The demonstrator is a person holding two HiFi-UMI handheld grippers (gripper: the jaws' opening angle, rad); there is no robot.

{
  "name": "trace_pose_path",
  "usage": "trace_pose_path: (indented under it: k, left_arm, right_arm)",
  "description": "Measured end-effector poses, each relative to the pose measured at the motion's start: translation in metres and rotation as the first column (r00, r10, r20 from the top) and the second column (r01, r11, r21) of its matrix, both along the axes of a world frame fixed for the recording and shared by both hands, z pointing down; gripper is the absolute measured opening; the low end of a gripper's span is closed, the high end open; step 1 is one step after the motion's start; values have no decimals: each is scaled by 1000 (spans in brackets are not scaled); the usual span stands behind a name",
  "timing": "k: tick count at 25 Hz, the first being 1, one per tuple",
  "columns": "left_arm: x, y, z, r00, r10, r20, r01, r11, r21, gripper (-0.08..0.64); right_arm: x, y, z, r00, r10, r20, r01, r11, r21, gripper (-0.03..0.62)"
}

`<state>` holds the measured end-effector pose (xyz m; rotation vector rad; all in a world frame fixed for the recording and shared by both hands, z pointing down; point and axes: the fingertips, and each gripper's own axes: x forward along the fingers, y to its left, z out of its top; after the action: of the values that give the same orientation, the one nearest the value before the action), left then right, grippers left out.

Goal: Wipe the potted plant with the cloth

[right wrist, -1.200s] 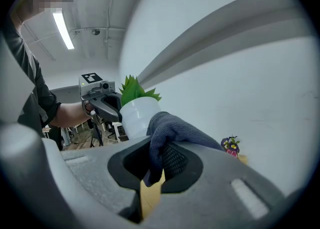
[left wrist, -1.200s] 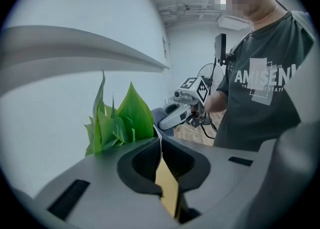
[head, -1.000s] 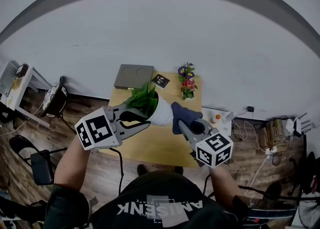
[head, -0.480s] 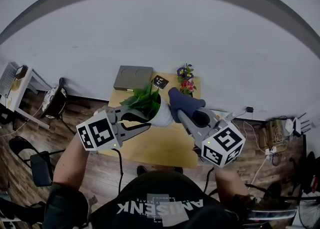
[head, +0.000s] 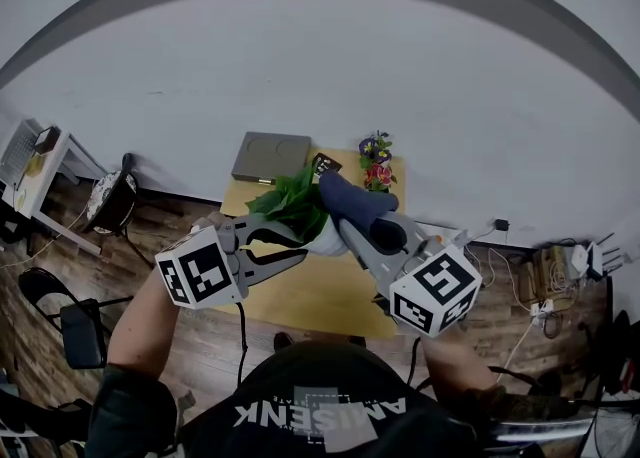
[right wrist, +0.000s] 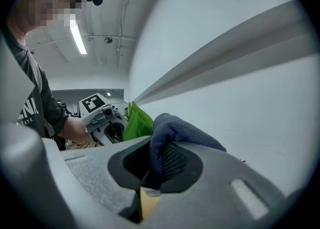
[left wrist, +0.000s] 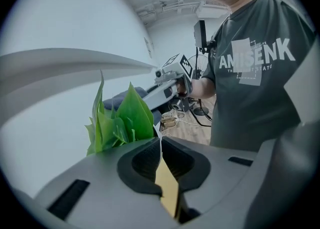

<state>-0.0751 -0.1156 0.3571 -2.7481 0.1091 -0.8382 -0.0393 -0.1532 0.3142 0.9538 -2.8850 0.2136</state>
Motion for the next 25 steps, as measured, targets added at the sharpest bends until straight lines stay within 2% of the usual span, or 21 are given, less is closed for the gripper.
trace_pose_path:
  k: [8, 14, 20, 25]
  left_arm:
    - [-2, -4, 0, 1000, 2, -14, -2, 1000, 2, 12]
    - [-3, -8, 5, 1000, 6, 30, -7, 999, 46, 12]
    - [1, 11, 13, 992, 94, 87, -99, 993, 58, 12]
    - [1, 17, 17, 977, 145, 154, -157, 985, 70, 12]
  right_arm:
    - [20, -4, 43, 998, 66, 7, -64, 992, -107, 28]
    - [37, -3, 79, 994, 108, -18, -109, 978, -178, 28]
    - [51, 4, 102, 991, 127, -36, -132, 963, -236, 28]
    - [65, -3, 86, 990, 140, -14, -140, 968, -210, 28]
